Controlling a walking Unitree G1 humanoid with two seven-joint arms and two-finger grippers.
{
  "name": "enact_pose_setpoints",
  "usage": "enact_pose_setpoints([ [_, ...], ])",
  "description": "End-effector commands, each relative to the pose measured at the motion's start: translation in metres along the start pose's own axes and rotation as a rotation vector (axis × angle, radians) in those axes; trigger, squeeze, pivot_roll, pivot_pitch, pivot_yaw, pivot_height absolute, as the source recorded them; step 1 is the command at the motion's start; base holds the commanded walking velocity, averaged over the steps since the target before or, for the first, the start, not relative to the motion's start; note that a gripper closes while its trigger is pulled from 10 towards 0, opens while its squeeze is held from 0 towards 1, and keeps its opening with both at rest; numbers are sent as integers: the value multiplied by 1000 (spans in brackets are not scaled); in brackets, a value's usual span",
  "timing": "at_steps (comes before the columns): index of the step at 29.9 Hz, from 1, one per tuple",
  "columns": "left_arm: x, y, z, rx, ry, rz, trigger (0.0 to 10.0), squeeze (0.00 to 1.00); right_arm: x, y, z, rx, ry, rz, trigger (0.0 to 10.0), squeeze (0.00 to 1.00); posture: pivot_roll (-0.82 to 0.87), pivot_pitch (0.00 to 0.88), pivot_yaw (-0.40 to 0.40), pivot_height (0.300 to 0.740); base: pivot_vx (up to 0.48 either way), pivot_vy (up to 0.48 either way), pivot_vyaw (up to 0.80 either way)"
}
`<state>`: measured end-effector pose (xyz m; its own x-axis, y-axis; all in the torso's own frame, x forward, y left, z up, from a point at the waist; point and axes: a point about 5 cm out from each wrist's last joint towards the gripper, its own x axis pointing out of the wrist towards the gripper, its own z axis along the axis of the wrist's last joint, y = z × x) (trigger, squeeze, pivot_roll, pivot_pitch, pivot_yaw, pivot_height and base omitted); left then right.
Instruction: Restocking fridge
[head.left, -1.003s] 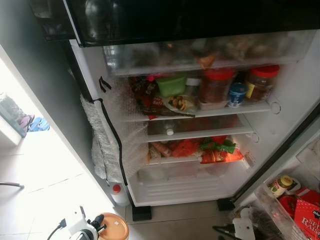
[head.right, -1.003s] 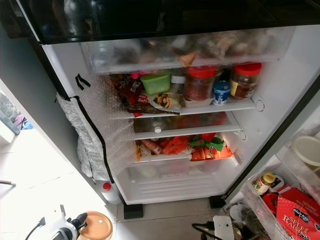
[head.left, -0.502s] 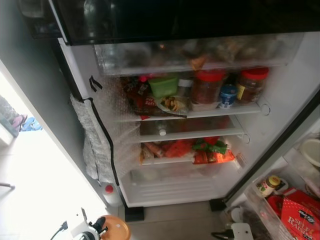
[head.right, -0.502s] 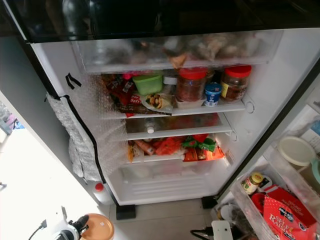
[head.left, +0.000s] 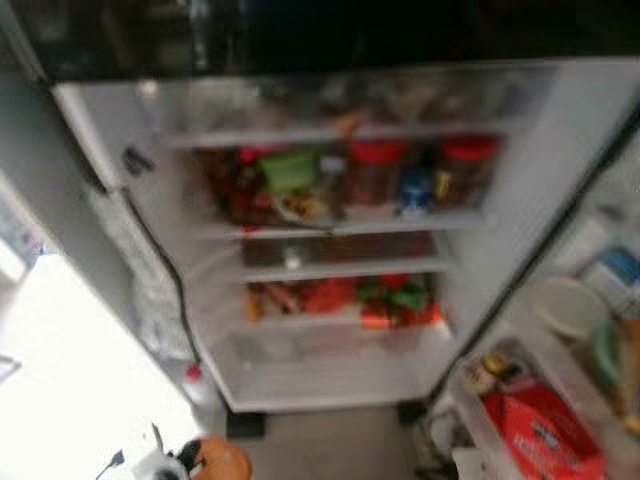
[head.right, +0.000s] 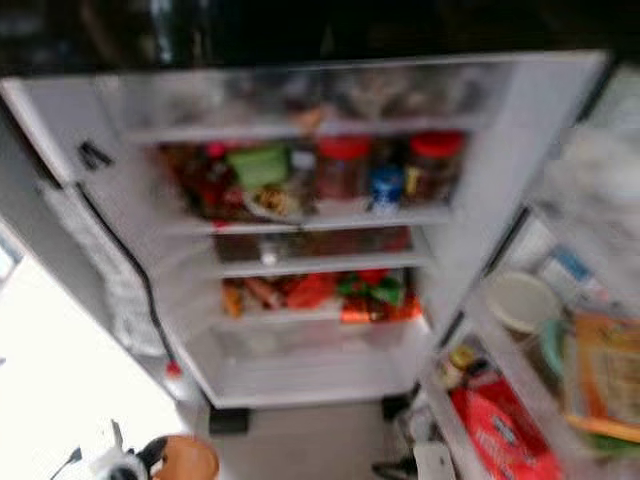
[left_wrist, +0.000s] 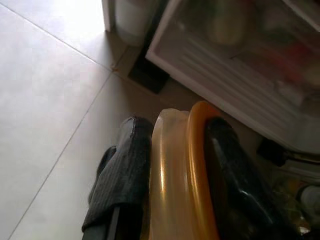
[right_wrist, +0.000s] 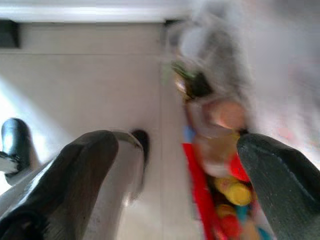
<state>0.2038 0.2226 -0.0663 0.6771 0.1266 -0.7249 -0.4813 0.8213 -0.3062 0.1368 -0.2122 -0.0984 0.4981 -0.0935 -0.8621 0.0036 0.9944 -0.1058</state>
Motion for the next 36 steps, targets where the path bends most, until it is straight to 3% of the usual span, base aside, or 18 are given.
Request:
enact_pose_setpoints([
  [1, -1, 3, -1, -18, 0, -2, 10000, 0, -1, -1, -5, 0, 20, -4, 10000, 0, -40, 61, 29, 740, 0, 0, 0],
  [6, 1, -2, 7, -19, -27, -37, 10000, 0, -1, -2, -6, -1, 20, -3, 10000, 0, -40, 62, 29, 740, 0, 0, 0],
  [21, 4, -49, 65, -69, -270, -305, 10000, 0, -2, 0, -9, -4, 29, 9, 10000, 0, -39, 52, 34, 740, 0, 0, 0],
  [26, -5, -82, 89, -90, -387, -481, 10000, 0, -1, 4, -9, 4, 27, 18, 10000, 0, -50, 41, 40, 740, 0, 0, 0],
  [32, -21, -95, 96, -167, -449, -592, 10000, 0, -1, 8, -5, 49, -3, 32, 10000, 0, -53, 37, 38, 740, 0, 0, 0],
  [36, -32, -103, 90, -198, -429, -677, 10000, 0, 0, 11, -2, 36, -6, 46, 10000, 0, -60, 42, 33, 740, 0, 0, 0],
])
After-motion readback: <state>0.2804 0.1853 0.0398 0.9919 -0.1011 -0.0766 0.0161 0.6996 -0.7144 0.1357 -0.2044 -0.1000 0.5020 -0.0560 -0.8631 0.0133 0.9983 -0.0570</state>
